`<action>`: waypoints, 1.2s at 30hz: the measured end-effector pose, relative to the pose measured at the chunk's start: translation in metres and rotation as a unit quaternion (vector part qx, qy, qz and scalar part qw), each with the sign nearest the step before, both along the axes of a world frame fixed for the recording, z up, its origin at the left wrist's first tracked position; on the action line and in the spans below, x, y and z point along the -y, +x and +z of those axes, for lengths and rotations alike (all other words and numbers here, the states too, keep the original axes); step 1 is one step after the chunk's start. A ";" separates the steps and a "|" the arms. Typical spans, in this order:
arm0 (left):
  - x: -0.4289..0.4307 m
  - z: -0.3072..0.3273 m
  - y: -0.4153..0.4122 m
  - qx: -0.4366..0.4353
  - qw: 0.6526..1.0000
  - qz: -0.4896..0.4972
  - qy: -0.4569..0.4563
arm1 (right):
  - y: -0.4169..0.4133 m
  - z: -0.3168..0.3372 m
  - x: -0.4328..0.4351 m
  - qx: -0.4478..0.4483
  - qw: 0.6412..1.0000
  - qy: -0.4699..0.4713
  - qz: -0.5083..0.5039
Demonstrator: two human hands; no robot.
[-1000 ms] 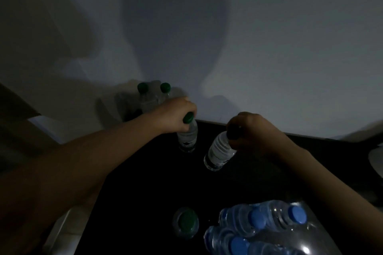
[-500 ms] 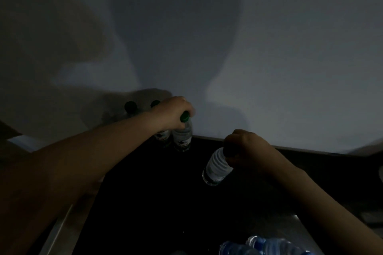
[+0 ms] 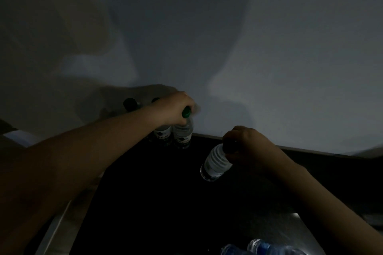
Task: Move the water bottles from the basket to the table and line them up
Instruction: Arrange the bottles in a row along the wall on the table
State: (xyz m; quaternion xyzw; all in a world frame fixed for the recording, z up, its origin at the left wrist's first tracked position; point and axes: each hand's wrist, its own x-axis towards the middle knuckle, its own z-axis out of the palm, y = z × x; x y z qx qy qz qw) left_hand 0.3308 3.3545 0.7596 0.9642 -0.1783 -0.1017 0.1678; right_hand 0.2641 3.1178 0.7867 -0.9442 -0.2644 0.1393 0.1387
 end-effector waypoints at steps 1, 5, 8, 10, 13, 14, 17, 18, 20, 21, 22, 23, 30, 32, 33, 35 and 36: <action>-0.001 -0.001 0.000 0.001 1.000 0.001 0.001 | 0.001 0.000 -0.001 0.001 1.000 0.000 -0.002; -0.003 -0.002 0.002 -0.002 1.000 0.006 -0.005 | 0.004 0.001 -0.003 0.006 1.000 -0.004 0.004; -0.004 -0.003 0.003 -0.004 1.000 0.011 -0.004 | 0.006 0.002 -0.004 0.007 1.000 -0.002 0.000; -0.003 -0.002 0.003 -0.007 1.000 0.009 0.005 | 0.010 0.003 -0.006 0.002 1.000 -0.004 -0.004; 0.001 -0.001 0.003 -0.003 1.000 0.003 0.027 | 0.020 0.004 -0.010 0.004 1.000 -0.013 -0.008; 0.002 0.000 0.003 -0.003 0.999 0.003 0.032 | 0.024 0.004 -0.012 0.007 1.000 -0.015 -0.009; 0.002 0.000 0.003 -0.009 0.999 -0.001 0.041 | 0.035 0.004 -0.016 0.021 1.000 -0.019 -0.013; 0.002 0.001 0.003 -0.009 0.999 -0.002 0.043 | 0.038 0.005 -0.018 0.026 0.999 -0.019 -0.015; 0.004 0.003 0.002 -0.012 0.999 -0.003 0.049 | 0.045 0.006 -0.022 0.033 0.999 -0.019 -0.010; 0.005 0.004 0.002 -0.017 0.998 -0.003 0.054 | 0.049 0.006 -0.025 0.037 0.999 -0.019 -0.007; 0.007 0.006 0.002 -0.025 0.998 -0.004 0.059 | 0.053 0.006 -0.028 0.041 0.999 -0.017 -0.008; 0.008 0.008 0.003 -0.036 0.997 -0.006 0.064 | 0.057 0.006 -0.031 0.046 0.999 -0.013 -0.012; 0.010 0.015 0.001 -0.059 0.995 -0.010 0.082 | 0.078 0.004 -0.049 0.033 0.998 -0.007 -0.061; 0.010 0.016 0.000 -0.048 0.996 -0.010 0.079 | 0.081 0.001 -0.053 0.041 0.997 -0.010 -0.067; 0.011 0.017 -0.001 -0.048 0.996 -0.012 0.078 | 0.082 0.000 -0.055 0.047 0.996 -0.010 -0.072; 0.011 0.018 -0.002 -0.051 0.996 -0.012 0.073 | 0.084 -0.002 -0.059 0.049 0.996 -0.012 -0.080; 0.012 0.018 -0.002 -0.050 0.996 -0.010 0.068 | 0.084 -0.004 -0.061 0.048 0.995 -0.013 -0.083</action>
